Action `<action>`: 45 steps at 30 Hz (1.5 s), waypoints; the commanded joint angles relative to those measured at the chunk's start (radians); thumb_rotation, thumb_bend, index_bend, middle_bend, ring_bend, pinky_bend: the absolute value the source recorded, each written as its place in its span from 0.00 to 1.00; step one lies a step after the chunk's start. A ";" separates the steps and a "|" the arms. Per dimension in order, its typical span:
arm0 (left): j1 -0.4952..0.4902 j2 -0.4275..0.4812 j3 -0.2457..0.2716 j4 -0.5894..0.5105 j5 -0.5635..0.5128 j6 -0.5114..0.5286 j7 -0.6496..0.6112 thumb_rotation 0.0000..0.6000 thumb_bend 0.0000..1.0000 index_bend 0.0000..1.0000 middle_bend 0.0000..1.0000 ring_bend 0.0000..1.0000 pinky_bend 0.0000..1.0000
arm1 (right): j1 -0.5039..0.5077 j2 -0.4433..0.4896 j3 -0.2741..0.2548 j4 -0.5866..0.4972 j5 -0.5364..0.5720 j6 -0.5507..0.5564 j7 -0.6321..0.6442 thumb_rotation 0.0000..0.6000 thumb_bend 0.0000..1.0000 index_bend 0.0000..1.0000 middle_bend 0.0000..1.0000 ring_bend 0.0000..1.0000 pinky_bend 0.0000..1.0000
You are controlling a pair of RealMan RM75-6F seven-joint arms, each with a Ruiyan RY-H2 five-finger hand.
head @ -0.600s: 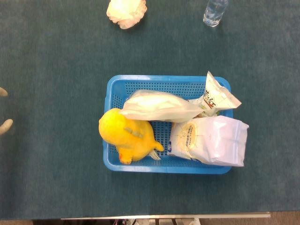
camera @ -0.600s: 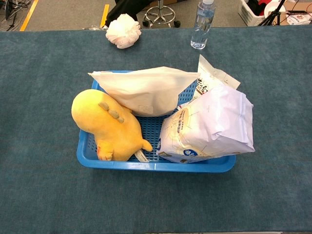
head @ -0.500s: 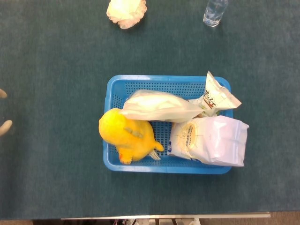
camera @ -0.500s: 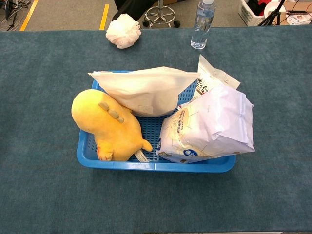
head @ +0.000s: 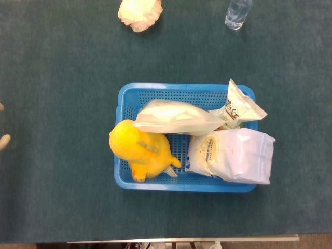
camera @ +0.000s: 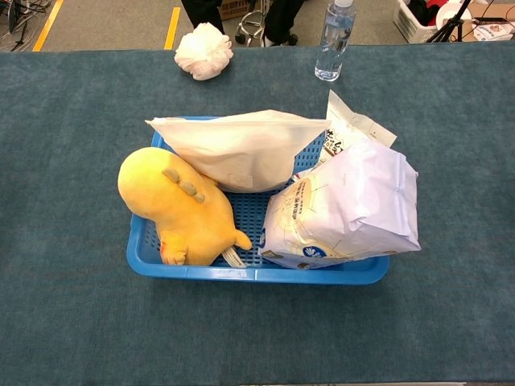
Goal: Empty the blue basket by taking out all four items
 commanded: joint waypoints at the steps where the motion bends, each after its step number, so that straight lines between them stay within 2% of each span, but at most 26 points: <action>1: -0.001 -0.003 -0.001 0.002 -0.001 -0.002 0.002 1.00 0.10 0.40 0.38 0.26 0.46 | 0.046 0.041 -0.023 -0.045 -0.086 -0.037 0.027 1.00 0.00 0.03 0.09 0.08 0.35; 9: 0.000 0.001 -0.001 -0.009 0.000 0.002 0.014 1.00 0.10 0.40 0.38 0.26 0.46 | 0.155 0.110 -0.064 -0.160 -0.211 -0.187 0.013 1.00 0.00 0.03 0.09 0.08 0.35; 20: 0.009 0.005 0.002 -0.015 -0.006 0.008 0.016 1.00 0.11 0.40 0.38 0.26 0.46 | 0.237 0.111 -0.073 -0.202 -0.230 -0.302 -0.004 1.00 0.00 0.00 0.05 0.04 0.35; 28: 0.006 0.002 0.003 -0.002 -0.004 0.001 -0.001 1.00 0.10 0.40 0.40 0.27 0.46 | 0.284 0.035 -0.057 -0.156 -0.213 -0.337 0.015 1.00 0.00 0.00 0.00 0.00 0.33; 36: 0.018 0.007 0.005 0.001 -0.012 0.009 -0.016 1.00 0.10 0.40 0.41 0.28 0.47 | 0.333 -0.065 -0.069 -0.049 -0.219 -0.337 0.181 1.00 0.00 0.00 0.00 0.00 0.33; 40: 0.018 0.006 0.006 0.005 -0.010 0.006 -0.020 1.00 0.10 0.40 0.42 0.29 0.47 | 0.352 -0.079 -0.084 -0.023 -0.222 -0.345 0.241 1.00 0.00 0.00 0.00 0.00 0.35; 45: 0.018 0.001 0.007 0.012 -0.008 0.006 -0.025 1.00 0.10 0.40 0.42 0.29 0.47 | 0.362 -0.083 -0.097 -0.018 -0.212 -0.339 0.288 1.00 0.00 0.00 0.06 0.07 0.39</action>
